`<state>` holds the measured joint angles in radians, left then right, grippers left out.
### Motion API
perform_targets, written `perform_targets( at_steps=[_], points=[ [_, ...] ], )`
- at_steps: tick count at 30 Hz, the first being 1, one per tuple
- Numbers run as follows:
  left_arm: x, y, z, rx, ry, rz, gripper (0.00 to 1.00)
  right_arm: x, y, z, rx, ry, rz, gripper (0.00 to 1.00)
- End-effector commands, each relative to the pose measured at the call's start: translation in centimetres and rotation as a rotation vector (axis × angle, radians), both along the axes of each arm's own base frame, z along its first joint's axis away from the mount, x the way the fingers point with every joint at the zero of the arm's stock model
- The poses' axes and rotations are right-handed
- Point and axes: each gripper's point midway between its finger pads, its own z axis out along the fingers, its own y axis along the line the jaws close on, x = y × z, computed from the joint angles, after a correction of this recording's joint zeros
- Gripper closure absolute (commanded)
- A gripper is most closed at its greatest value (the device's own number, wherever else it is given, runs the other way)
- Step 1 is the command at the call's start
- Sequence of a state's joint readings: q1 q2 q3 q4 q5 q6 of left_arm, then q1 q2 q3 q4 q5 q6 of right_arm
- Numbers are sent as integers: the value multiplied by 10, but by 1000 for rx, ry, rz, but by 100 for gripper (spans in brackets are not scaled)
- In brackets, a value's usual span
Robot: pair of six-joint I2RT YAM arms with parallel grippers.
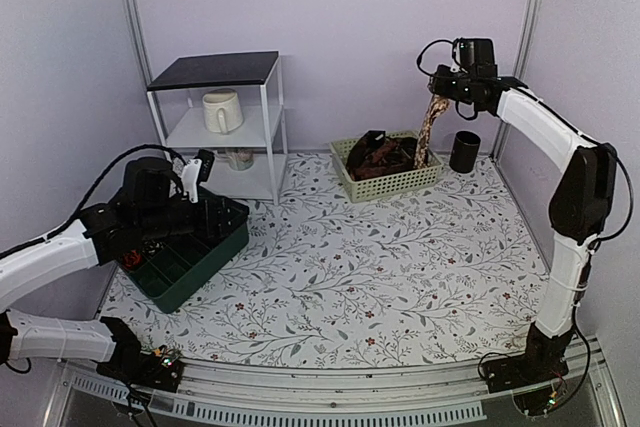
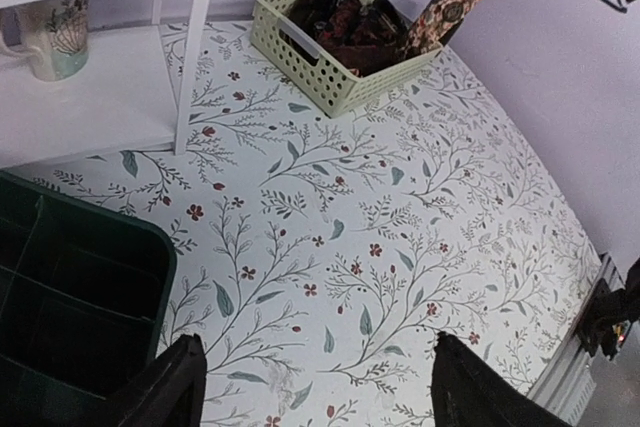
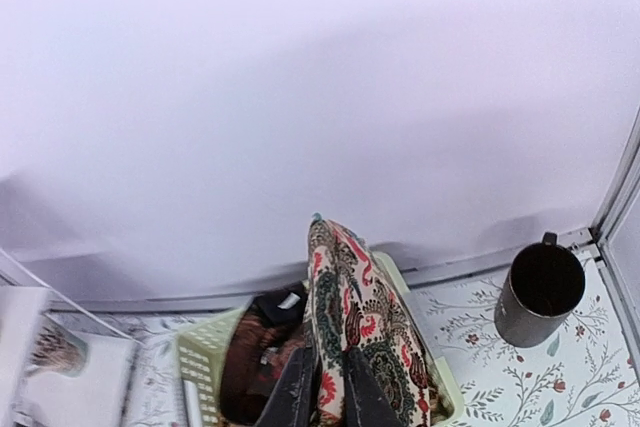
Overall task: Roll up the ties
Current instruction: Pick up the tie from the bin, then flatten out the tie at the center of the board.
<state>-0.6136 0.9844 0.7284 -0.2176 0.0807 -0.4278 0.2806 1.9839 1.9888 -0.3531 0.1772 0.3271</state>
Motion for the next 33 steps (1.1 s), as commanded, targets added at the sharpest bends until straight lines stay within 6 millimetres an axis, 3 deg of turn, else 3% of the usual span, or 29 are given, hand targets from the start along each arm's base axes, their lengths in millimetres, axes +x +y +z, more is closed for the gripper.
perform_targets(
  at_steps=[1,5,10,18,21,27,33],
  points=[
    [-7,-18,8,-2,-41,-84,23,-39,8,62,33,-80,78,90],
    [-9,-25,15,-2,-78,-108,25,-80,20,97,71,-119,166,90],
    [-14,-33,26,-4,-143,-156,28,-143,48,120,132,-153,297,90],
    [-16,-29,57,9,-290,-169,30,-248,111,141,292,-196,597,90],
    [-16,-27,65,7,-313,-161,31,-285,142,139,388,-186,759,90],
    [-24,-34,68,-29,-327,-212,32,-336,190,135,542,-131,1020,90],
    [-27,-36,64,-27,-324,-228,32,-363,210,154,651,-132,1163,90]
  ],
)
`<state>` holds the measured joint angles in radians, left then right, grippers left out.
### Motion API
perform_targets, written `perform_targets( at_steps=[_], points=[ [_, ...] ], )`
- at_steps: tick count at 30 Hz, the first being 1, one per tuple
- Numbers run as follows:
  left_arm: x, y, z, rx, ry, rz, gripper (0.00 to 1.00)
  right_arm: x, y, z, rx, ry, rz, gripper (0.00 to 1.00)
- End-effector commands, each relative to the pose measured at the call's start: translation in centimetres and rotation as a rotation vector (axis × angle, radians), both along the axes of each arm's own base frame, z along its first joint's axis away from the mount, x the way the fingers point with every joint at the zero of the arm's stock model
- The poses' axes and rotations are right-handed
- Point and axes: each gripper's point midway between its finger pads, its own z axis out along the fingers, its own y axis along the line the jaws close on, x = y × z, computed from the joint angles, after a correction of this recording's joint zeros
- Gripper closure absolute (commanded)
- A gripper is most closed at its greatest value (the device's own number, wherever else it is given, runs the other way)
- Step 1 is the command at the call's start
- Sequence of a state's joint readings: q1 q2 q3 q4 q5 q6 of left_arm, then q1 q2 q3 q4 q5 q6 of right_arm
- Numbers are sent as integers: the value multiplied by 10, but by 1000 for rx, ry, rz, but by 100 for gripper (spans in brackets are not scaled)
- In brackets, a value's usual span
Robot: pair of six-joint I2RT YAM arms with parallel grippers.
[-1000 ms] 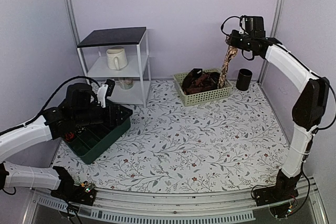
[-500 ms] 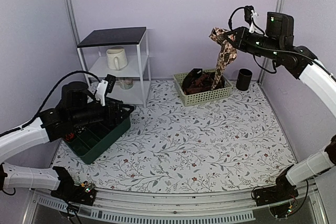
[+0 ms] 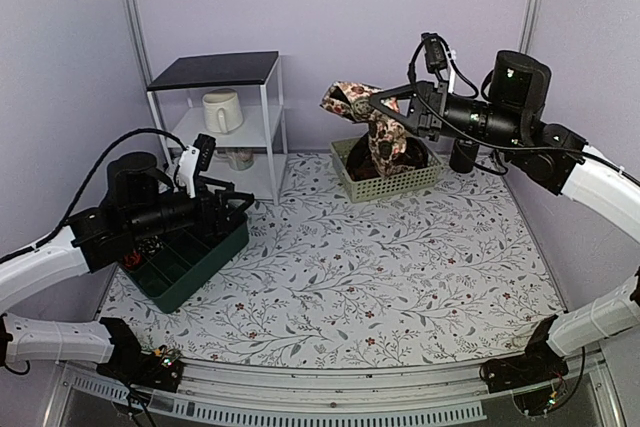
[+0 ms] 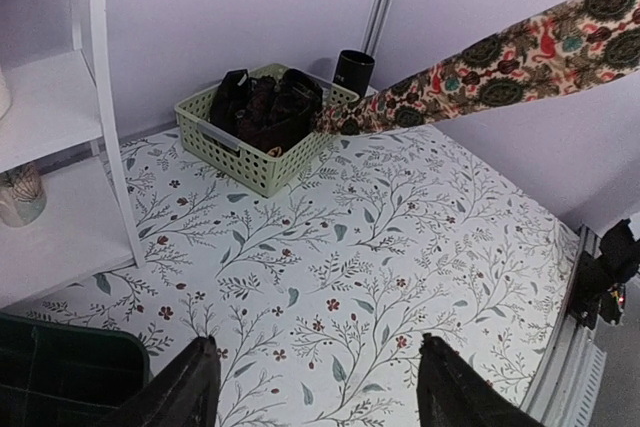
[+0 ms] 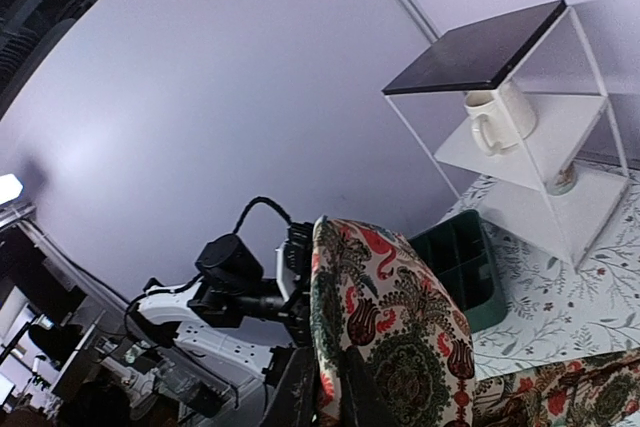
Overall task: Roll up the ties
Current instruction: Flatten out the tie at the center of the board.
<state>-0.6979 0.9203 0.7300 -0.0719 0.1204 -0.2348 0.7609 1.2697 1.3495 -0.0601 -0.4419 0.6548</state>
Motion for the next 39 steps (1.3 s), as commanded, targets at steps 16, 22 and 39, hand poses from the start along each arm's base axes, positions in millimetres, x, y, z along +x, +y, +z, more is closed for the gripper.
perform_targets(
  at_steps=[16,22,39],
  points=[
    [-12,0,9,-22,-56,-31,33,-49,4,99,279,-113,203,89],
    [-10,3,-11,-3,-7,4,36,10,-29,-9,1,35,-215,89],
    [4,-55,-71,169,-54,-92,37,56,-233,-99,-479,90,-1077,87]
  ],
)
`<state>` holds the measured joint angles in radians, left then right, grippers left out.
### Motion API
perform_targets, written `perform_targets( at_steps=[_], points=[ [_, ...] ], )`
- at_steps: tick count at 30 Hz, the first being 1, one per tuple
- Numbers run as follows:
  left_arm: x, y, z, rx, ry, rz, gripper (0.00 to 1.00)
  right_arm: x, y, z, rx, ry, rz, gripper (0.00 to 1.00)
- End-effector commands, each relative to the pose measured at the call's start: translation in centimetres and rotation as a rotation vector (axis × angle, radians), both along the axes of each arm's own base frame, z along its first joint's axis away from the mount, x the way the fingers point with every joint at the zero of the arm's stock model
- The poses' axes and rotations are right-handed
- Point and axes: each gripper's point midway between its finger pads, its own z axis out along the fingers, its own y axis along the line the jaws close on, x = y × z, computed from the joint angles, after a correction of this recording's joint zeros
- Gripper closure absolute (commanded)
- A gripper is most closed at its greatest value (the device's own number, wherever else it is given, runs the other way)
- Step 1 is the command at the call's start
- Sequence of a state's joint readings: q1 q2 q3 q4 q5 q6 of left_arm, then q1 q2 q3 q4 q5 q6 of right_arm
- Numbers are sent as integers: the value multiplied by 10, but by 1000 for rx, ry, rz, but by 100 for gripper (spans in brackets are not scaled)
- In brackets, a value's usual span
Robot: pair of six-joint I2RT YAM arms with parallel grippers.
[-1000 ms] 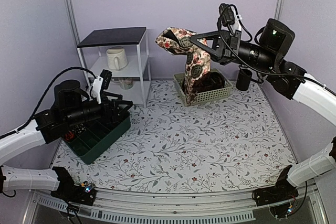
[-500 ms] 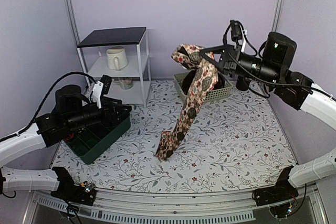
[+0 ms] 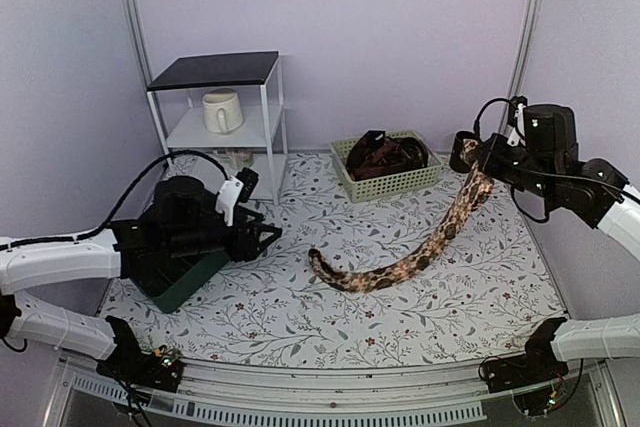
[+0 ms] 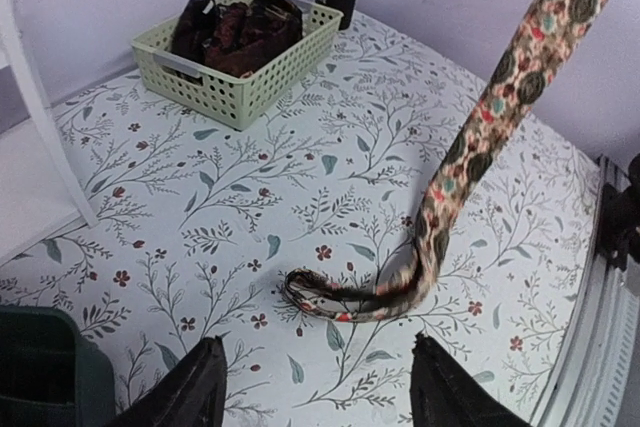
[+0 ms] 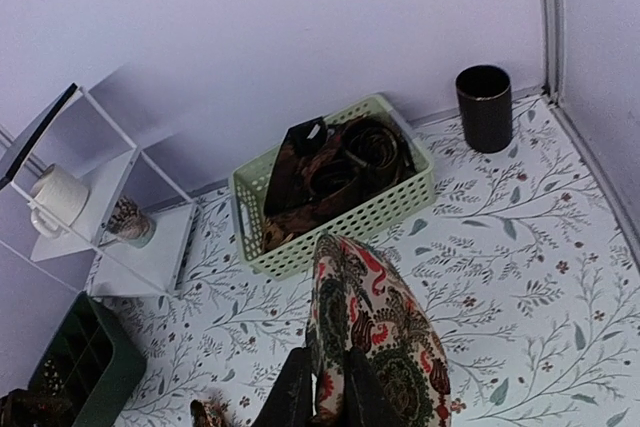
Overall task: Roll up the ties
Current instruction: Flatten out the tie at the center of the board.
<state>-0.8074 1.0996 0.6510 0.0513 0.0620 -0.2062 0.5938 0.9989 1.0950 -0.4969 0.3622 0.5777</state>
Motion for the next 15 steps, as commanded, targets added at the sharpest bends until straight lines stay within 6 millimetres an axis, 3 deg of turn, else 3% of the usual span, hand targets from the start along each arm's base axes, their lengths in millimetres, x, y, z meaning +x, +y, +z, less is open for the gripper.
perform_targets(
  at_steps=[1,4,8,11,15],
  points=[
    [15,-21,-3,53,-109,-12,37,-7,-31,26,-87,-75,-105,88],
    [40,-35,-19,111,-5,58,39,-11,-22,35,-72,-137,-29,87],
    [49,-68,-43,92,151,37,42,-21,-17,44,-41,-223,34,88],
    [30,-100,-55,74,136,-156,40,-25,-22,42,-42,-235,24,88],
    [5,-124,-77,149,9,-373,40,-27,-19,34,-35,-222,42,88]
  ],
)
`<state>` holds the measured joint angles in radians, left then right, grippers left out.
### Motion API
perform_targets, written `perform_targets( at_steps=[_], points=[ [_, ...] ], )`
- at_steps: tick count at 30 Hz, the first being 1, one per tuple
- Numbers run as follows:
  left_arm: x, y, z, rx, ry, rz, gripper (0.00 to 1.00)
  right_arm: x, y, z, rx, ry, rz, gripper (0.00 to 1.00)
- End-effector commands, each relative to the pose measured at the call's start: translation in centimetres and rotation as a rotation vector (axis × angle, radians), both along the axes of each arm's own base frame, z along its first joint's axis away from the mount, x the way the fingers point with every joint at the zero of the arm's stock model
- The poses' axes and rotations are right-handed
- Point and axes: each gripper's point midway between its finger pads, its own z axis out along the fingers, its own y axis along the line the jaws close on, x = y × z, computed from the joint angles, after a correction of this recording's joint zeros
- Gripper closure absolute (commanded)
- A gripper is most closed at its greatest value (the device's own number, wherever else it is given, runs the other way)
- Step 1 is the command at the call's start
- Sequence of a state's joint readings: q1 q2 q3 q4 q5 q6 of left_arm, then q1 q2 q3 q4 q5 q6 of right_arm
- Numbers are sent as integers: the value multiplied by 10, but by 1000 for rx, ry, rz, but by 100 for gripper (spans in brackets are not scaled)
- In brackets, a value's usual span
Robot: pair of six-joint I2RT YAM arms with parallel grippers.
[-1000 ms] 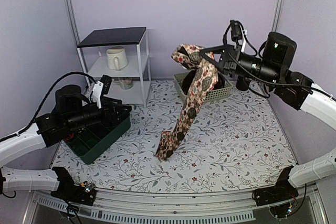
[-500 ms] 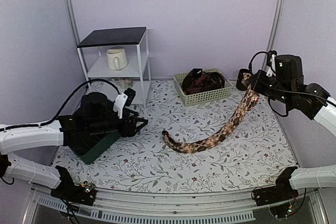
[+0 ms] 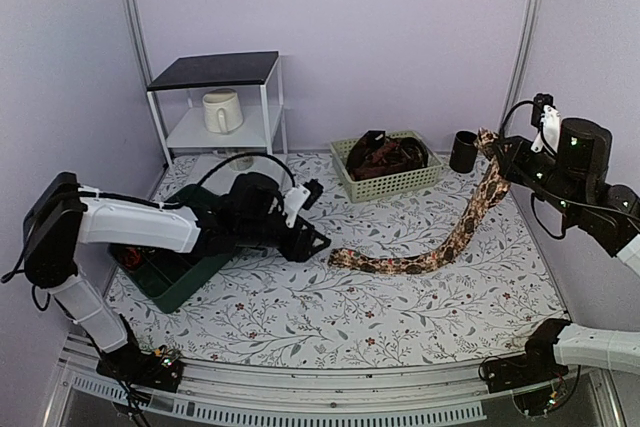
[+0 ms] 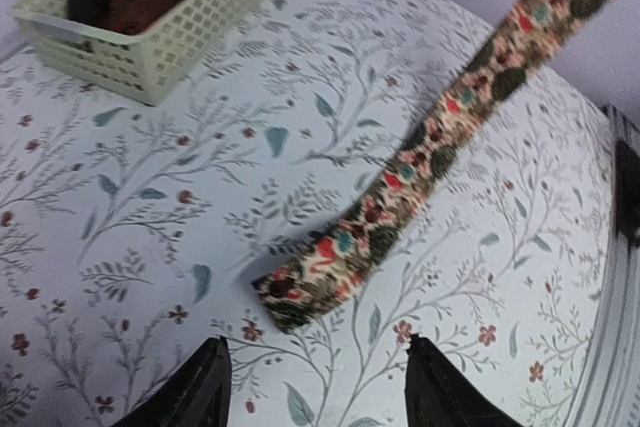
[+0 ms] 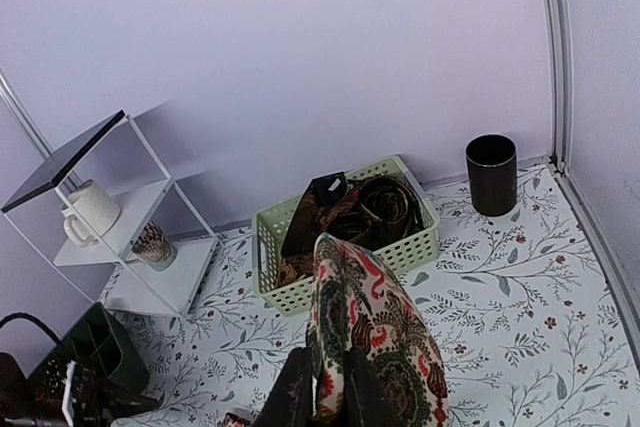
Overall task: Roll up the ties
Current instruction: Flatten out the tie at the center of the board.
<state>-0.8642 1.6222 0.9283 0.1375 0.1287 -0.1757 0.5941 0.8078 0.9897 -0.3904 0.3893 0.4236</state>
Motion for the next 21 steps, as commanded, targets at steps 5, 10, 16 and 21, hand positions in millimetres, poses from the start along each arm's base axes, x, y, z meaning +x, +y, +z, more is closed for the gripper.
perform_targets(
  at_steps=[5,10,16,21],
  points=[
    [0,-33,-43,183,-137,-177,47,1,11,-5,24,-9,50,88],
    [25,-33,-60,224,-60,-73,60,2,8,-5,21,-10,37,88],
    [30,-34,-87,255,6,-31,63,0,4,-6,14,-14,20,87],
    [30,-34,-114,303,63,-27,64,1,-8,-12,-14,-4,-44,87]
  ],
)
